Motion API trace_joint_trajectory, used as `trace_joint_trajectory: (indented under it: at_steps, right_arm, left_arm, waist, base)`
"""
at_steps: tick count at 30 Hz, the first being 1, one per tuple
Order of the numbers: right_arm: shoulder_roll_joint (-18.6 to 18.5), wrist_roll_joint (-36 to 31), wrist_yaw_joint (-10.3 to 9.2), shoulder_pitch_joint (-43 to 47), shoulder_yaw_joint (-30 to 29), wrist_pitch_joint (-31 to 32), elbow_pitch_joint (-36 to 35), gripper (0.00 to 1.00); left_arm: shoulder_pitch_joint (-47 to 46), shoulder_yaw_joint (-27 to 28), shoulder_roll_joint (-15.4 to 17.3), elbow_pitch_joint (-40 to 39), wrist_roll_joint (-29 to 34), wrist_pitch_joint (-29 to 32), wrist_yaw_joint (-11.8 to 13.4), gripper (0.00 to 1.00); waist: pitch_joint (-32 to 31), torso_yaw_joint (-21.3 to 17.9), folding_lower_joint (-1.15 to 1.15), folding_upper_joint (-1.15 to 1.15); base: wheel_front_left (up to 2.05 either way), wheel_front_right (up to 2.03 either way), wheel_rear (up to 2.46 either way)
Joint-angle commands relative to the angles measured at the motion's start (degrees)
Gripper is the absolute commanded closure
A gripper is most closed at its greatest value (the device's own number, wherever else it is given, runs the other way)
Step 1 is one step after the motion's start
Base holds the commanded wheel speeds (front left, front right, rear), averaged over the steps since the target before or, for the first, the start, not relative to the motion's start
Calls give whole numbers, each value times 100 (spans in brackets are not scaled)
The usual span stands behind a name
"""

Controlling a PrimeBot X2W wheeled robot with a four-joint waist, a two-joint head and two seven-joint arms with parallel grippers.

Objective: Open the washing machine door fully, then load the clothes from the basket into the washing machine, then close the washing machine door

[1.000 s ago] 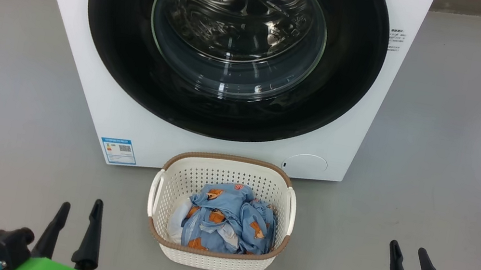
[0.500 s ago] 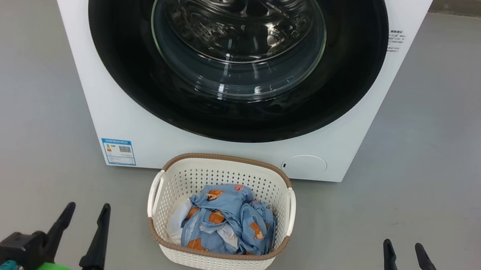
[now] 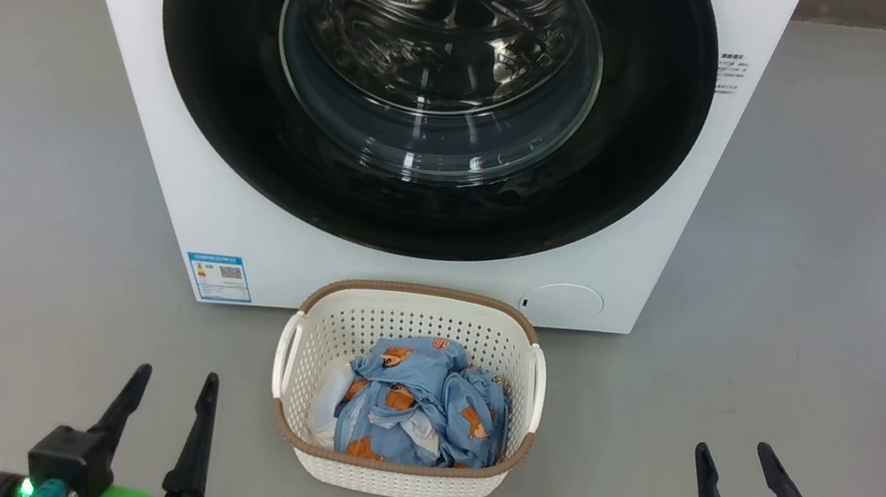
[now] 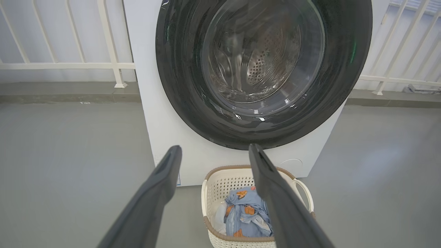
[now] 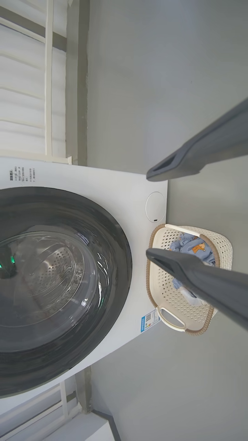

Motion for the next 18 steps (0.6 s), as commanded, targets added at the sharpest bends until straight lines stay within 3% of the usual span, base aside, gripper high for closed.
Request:
trace_joint_trajectory:
  at_steps: [1, 18]
  right_arm:
    - [-69, -107, 36, -263, 155, -87, -115, 0]
    - [-54, -11, 36, -271, 126, -88, -125, 0]
  left_arm:
    - [-277, 132, 104, -71, 122, -79, 51, 0]
    - [-308, 100, 104, 35, 79, -79, 70, 0]
  waist:
    - [2, 2, 0, 0]
    - [21, -15, 0, 0]
  base:
    - [0, 0, 0]
    - [0, 0, 0]
